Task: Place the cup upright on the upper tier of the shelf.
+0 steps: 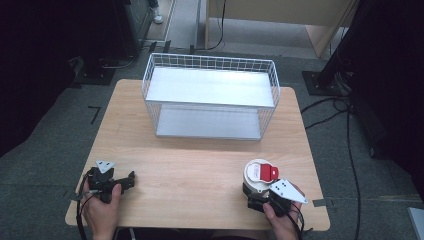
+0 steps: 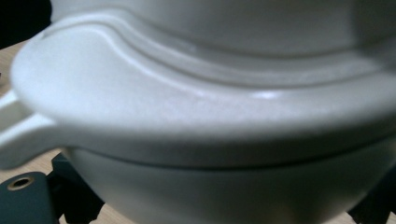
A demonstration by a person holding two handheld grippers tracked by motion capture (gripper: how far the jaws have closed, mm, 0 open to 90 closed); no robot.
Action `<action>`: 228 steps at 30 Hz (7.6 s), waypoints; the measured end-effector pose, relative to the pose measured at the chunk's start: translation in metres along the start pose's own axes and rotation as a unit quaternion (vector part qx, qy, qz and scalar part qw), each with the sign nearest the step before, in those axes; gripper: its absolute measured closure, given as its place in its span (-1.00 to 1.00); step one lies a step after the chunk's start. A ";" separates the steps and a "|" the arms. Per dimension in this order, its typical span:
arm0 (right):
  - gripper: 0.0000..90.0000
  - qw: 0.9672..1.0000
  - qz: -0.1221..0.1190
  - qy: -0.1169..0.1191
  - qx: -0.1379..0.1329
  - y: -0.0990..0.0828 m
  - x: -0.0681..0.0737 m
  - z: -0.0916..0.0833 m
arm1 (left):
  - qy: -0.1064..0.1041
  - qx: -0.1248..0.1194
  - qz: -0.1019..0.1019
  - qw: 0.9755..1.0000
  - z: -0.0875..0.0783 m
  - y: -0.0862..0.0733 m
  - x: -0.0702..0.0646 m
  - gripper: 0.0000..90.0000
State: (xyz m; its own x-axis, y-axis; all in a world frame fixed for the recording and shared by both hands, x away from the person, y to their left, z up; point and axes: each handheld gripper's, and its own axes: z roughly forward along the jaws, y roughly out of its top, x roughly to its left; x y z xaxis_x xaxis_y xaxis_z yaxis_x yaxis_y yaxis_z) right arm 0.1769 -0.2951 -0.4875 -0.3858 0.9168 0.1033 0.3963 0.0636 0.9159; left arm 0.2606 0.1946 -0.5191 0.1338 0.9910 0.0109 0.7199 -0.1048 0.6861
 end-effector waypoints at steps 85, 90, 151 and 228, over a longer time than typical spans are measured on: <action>-0.78 0.993 0.014 0.005 -0.119 0.150 0.025 0.047 | -0.002 0.001 0.002 1.000 0.000 0.000 0.000 -1.00; -0.78 0.991 0.018 0.004 -0.132 0.168 0.022 0.052 | -0.002 0.001 0.001 1.000 0.000 0.000 0.000 -1.00; -0.78 0.990 0.013 -0.043 -0.134 0.280 0.020 0.181 | -0.002 0.000 0.001 1.000 0.000 0.000 0.000 -1.00; -1.00 0.992 0.006 -0.039 -0.122 0.206 -0.020 0.114 | -0.001 0.001 0.002 1.000 0.000 0.000 0.000 -1.00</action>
State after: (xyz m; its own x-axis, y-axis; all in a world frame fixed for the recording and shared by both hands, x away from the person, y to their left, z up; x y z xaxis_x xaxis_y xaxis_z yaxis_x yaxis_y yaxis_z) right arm 0.3610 -0.2549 -0.3451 -0.3121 0.9455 0.0931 0.1832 -0.0363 0.9824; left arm 0.2607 0.1946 -0.5190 0.1383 0.9903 0.0113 0.7201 -0.1084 0.6853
